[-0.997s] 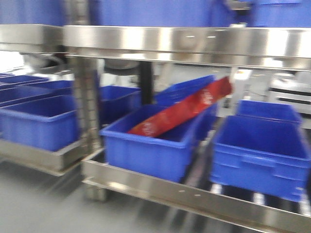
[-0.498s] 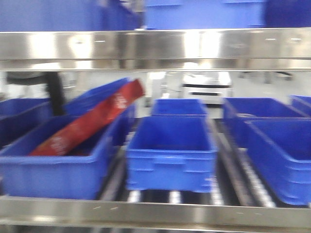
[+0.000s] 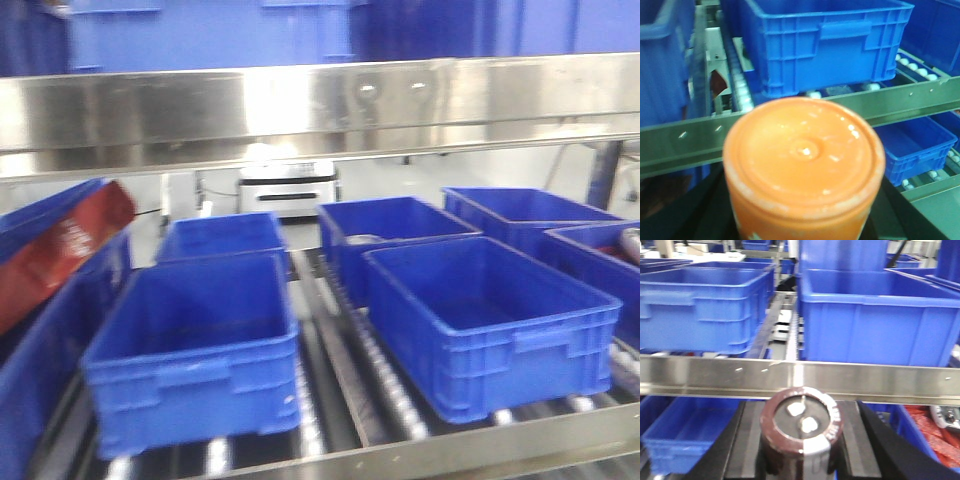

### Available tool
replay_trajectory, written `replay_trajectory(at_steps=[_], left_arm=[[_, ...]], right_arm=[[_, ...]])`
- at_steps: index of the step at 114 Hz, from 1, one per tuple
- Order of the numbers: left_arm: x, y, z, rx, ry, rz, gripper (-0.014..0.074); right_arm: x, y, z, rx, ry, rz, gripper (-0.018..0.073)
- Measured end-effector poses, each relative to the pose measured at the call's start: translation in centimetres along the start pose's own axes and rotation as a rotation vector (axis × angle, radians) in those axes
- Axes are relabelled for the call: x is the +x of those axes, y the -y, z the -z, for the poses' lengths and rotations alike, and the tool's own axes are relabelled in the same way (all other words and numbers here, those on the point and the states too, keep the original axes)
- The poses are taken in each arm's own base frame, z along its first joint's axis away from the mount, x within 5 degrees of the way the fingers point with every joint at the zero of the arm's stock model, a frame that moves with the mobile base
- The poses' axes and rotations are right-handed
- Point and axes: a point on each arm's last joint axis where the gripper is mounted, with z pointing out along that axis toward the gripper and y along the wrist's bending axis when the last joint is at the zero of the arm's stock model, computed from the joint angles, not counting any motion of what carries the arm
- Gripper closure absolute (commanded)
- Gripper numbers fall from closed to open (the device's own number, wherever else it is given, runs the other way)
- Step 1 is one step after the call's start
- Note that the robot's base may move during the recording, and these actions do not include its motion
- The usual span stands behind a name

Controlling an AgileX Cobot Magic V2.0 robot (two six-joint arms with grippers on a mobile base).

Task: Place cylindrical capacitor in blue bin on shelf
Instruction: 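Position both held cylinders above the blue bins on the shelf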

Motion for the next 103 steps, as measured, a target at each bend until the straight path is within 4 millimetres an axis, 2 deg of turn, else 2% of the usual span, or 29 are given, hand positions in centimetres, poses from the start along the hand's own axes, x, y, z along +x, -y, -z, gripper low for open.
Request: replay_trajectory(at_steps=[103], left_arm=[[-0.16, -0.24, 0.00, -0.026, 0.017, -0.024, 0.0707]], right_arm=[[0.00, 0.00, 0.00, 0.000, 0.000, 0.000, 0.0722]])
